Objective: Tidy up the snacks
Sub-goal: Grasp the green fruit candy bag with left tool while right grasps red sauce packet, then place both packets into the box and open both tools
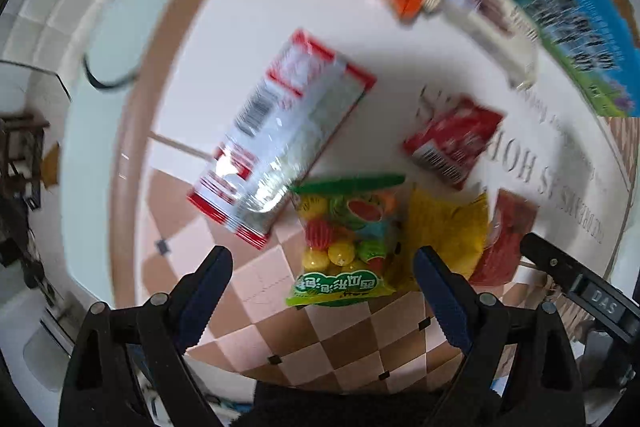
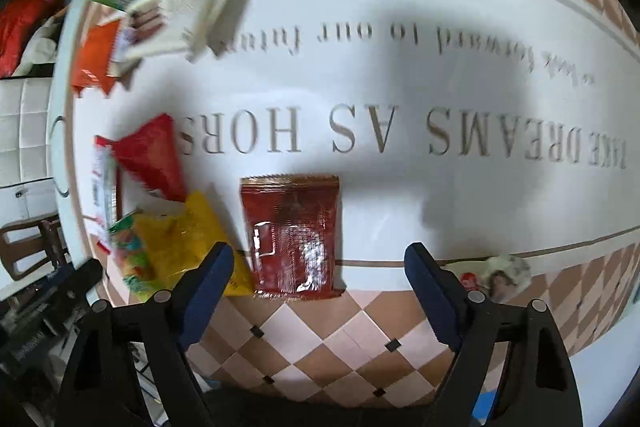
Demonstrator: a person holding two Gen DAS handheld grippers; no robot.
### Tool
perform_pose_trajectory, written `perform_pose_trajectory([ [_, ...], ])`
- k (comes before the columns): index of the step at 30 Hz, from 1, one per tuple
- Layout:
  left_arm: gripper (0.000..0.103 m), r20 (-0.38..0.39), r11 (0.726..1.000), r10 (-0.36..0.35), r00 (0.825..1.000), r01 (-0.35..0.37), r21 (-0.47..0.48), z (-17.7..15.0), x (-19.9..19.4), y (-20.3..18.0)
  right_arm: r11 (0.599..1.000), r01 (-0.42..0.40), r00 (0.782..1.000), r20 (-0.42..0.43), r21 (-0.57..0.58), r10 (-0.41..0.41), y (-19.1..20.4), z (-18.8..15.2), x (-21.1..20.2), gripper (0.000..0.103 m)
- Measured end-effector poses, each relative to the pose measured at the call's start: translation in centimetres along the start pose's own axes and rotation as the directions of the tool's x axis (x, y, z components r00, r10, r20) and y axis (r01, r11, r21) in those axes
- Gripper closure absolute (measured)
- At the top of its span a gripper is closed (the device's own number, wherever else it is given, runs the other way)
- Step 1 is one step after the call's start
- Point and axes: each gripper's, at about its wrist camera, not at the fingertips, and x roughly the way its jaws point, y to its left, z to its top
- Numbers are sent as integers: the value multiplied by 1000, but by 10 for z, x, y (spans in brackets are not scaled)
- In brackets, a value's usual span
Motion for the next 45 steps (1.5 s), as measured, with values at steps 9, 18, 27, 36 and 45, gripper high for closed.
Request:
perform_pose_trajectory([
  [9,14,-80,1000,-11,997,13,25,0,44,-11,1000,27,998,-64,4,-27,15,-2,32,14],
  [18,53,11,991,86,996,-87,99,0,43,-32,977,193,980,-27,-92,-196,46,-16,56,19],
  [27,56,10,990,93,996,-94,107,-17,43,-27,974,200,980,44,-103,-196,39,-29,45,44],
  [36,57,58,992,19,998,-26,127,-23,6,-34,989,139,990,36,-46,-137,2,-37,31,44],
  [45,58,195,973,-133,972,91,214,-14,-100,-54,999,-44,990,133,-10,45,-20,-41,-61,44],
])
